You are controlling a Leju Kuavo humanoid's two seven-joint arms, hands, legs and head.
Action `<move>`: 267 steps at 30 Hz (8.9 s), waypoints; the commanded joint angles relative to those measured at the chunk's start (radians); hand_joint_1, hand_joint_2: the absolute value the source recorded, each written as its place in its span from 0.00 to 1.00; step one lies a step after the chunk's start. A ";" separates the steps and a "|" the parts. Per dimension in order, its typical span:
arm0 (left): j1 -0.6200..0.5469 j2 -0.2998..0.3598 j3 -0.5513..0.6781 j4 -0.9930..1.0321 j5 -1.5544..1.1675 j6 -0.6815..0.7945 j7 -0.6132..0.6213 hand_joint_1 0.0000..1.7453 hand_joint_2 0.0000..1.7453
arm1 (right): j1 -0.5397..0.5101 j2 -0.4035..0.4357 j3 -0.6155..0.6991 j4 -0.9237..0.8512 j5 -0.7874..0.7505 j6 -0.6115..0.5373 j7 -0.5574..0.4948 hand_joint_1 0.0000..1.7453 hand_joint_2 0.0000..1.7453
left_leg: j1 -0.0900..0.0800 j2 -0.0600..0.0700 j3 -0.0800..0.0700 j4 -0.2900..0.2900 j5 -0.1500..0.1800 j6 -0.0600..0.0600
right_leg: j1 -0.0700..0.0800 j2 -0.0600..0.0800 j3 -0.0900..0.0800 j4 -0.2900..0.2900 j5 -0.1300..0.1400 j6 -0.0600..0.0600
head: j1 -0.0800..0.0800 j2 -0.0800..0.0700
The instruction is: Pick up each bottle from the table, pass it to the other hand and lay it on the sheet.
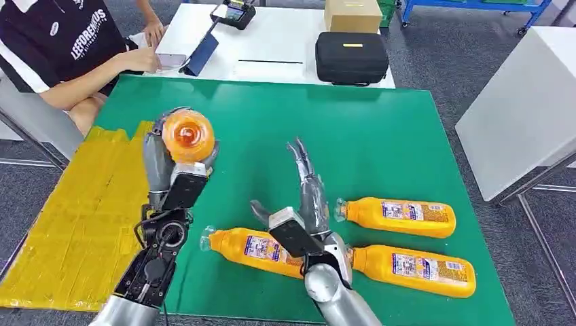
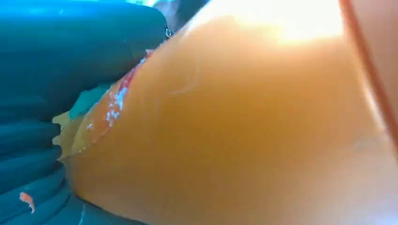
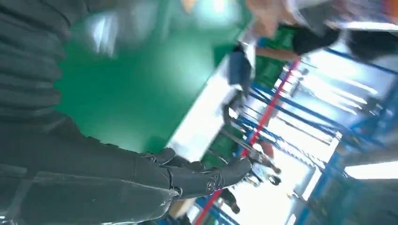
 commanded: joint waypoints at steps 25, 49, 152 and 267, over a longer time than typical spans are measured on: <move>-0.415 0.336 -0.503 0.771 -0.872 -0.004 0.752 1.00 1.00 | 0.015 -0.114 0.059 -0.284 -0.097 -0.002 -0.029 0.00 1.00 | 0.001 0.004 0.005 0.001 -0.001 -0.003 | 0.001 0.003 0.004 0.001 -0.001 -0.002 | 0.000 0.000; -0.340 0.286 -0.234 0.797 -0.779 -0.228 0.580 0.00 1.00 | -0.013 -0.132 0.149 -0.172 0.234 0.097 0.118 0.00 1.00 | 0.001 0.003 0.009 -0.001 -0.002 -0.003 | 0.001 0.001 0.008 0.000 -0.002 -0.002 | 0.000 0.000; -0.271 0.046 0.163 0.513 -0.204 -0.098 0.069 0.00 1.00 | -0.046 -0.221 0.156 0.535 0.661 0.335 0.466 1.00 1.00 | 0.001 -0.001 0.023 -0.002 0.001 -0.003 | 0.001 -0.004 0.011 -0.003 -0.003 -0.003 | 0.000 0.000; -0.045 0.014 0.014 0.104 0.834 -0.713 0.011 1.00 1.00 | -0.124 0.031 0.091 0.384 0.084 -0.153 -0.032 0.00 1.00 | 0.000 0.002 0.007 0.000 -0.001 -0.001 | 0.000 0.000 0.006 0.000 -0.001 0.000 | 0.000 0.000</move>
